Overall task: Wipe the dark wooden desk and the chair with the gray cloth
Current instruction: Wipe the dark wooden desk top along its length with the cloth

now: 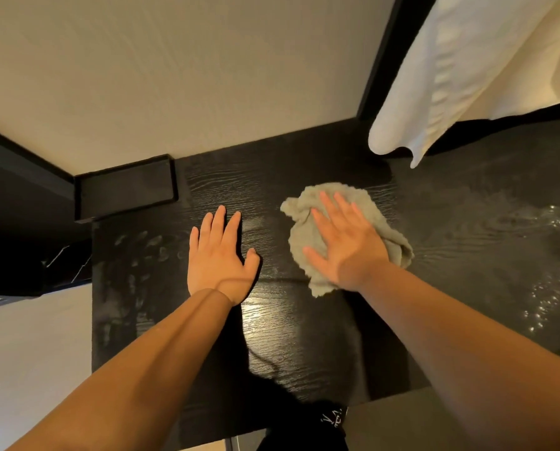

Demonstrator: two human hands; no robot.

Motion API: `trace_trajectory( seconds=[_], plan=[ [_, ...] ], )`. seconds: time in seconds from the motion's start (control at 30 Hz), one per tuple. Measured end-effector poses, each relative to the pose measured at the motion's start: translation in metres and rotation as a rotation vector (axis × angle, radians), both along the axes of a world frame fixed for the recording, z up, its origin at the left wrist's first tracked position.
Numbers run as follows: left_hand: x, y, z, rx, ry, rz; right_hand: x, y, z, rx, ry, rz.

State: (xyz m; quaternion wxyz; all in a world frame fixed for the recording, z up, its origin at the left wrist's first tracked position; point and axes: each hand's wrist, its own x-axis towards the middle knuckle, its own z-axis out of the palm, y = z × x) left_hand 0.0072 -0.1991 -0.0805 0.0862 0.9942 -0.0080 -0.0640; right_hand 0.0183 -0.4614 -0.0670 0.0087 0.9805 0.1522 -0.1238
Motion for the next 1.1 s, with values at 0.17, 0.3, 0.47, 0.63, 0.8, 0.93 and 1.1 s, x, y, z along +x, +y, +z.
trace_trajectory(
  seconds=[0.17, 0.3, 0.47, 0.63, 0.8, 0.93, 1.1],
  plan=[
    [-0.001, 0.001, 0.002, 0.008, 0.016, 0.002, -0.016, 0.014, 0.005, -0.011, 0.051, -0.072],
    [0.001, 0.001, 0.003, 0.016, 0.018, -0.006, -0.078, 0.000, 0.004, 0.034, 0.107, 0.036],
    [0.000, 0.001, 0.002, 0.011, 0.015, -0.004, -0.053, 0.000, 0.004, 0.019, 0.084, 0.008],
    [-0.001, 0.002, 0.000, 0.000, 0.008, -0.012, -0.017, 0.013, -0.003, -0.009, 0.067, -0.187],
    [-0.001, 0.004, -0.001, -0.003, 0.012, -0.014, -0.102, 0.008, 0.002, 0.049, 0.093, -0.098],
    [-0.001, 0.004, -0.003, 0.006, -0.005, -0.018, -0.116, 0.000, 0.001, 0.052, 0.098, -0.091],
    [-0.005, 0.002, -0.001, -0.027, -0.032, -0.016, -0.055, -0.010, -0.001, 0.040, 0.038, -0.148]
  ],
)
